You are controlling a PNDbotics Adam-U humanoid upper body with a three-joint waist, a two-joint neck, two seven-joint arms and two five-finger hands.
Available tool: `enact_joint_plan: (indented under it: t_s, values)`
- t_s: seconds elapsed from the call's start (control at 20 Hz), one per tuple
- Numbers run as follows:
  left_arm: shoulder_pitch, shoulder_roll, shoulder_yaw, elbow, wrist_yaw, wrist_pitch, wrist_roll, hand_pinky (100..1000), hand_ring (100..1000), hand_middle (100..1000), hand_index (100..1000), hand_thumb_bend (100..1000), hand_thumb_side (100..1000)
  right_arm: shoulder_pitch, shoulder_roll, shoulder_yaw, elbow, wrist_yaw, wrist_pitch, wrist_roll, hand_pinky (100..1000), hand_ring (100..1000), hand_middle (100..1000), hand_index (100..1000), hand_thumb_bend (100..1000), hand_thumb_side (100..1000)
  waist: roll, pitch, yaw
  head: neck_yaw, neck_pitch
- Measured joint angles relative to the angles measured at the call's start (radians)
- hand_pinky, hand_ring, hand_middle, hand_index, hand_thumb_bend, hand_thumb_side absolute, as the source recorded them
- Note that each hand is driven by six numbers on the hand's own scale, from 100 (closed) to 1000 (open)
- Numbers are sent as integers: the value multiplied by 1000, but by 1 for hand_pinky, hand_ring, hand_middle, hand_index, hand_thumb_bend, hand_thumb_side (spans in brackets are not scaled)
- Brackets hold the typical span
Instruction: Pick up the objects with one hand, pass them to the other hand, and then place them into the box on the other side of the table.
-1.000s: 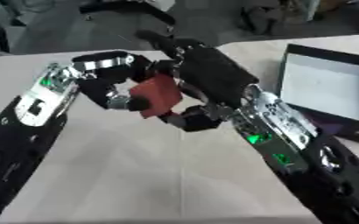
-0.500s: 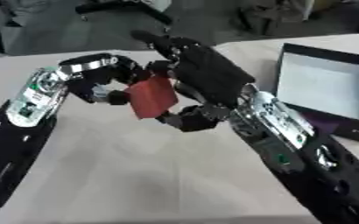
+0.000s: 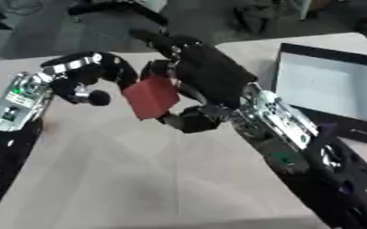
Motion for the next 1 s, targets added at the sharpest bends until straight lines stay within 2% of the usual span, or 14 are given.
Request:
enact_joint_plan:
  t_s: [0.2, 0.25, 0.35, 0.5, 0.55, 0.6, 0.65, 0.75, 0.8, 0.9, 1.0]
  values:
    - [72, 89, 90, -9, -15, -35, 38, 584, 565, 582, 722, 607, 564, 52, -82, -84, 59, -1, 54, -51, 695, 805, 1000, 306, 488, 116, 6, 0, -9, -54, 0]
    - [102, 112, 123, -15, -14, -44, 63, 580, 562, 579, 723, 595, 562, 65, -102, -126, 86, -11, 88, -84, 683, 798, 1000, 305, 498, 111, 8, 0, -11, -68, 0]
    - [180, 150, 191, -50, -14, -56, 148, 575, 557, 573, 727, 576, 556, 76, -144, -216, 159, -47, 197, -199, 650, 775, 1000, 301, 505, 104, 9, 0, -5, -95, 0]
    - [290, 171, 274, -117, -17, -40, 288, 570, 554, 569, 730, 564, 554, 79, -184, -327, 322, -119, 353, -402, 609, 745, 1000, 306, 506, 103, 9, 1, 5, -133, 0]
    - [318, 171, 295, -137, -18, -31, 324, 570, 554, 569, 730, 561, 555, 78, -192, -356, 383, -146, 389, -465, 597, 736, 1000, 337, 427, 100, 10, 1, 7, -143, 0]
    - [343, 170, 314, -155, -19, -22, 353, 571, 554, 569, 731, 561, 557, 74, -196, -384, 446, -177, 420, -521, 592, 730, 1000, 355, 518, 113, 12, 1, 8, -150, 0]
    - [367, 170, 329, -173, -23, -13, 375, 571, 554, 569, 731, 561, 557, 65, -199, -408, 510, -208, 443, -570, 593, 731, 1000, 360, 521, 115, 13, 1, 10, -157, 0]
    - [401, 162, 353, -200, -38, 0, 406, 572, 556, 571, 733, 572, 554, 39, -203, -442, 640, -258, 473, -640, 657, 783, 1000, 568, 644, 180, 13, 1, 16, -168, 0]
    - [414, 155, 363, -209, -46, 5, 415, 572, 556, 571, 733, 574, 552, 22, -203, -451, 709, -273, 482, -650, 723, 828, 1000, 713, 738, 185, 13, 1, 20, -174, 0]
    - [429, 145, 376, -224, -61, 12, 428, 573, 557, 572, 735, 574, 556, -9, -204, -457, 839, -268, 494, -609, 839, 891, 1000, 925, 926, 311, 13, 1, 29, -183, 0]
    - [436, 143, 383, -233, -71, 16, 434, 574, 557, 573, 736, 575, 558, -25, -210, -457, 913, -208, 502, -521, 865, 903, 1000, 957, 976, 354, 13, 1, 32, -189, 0]
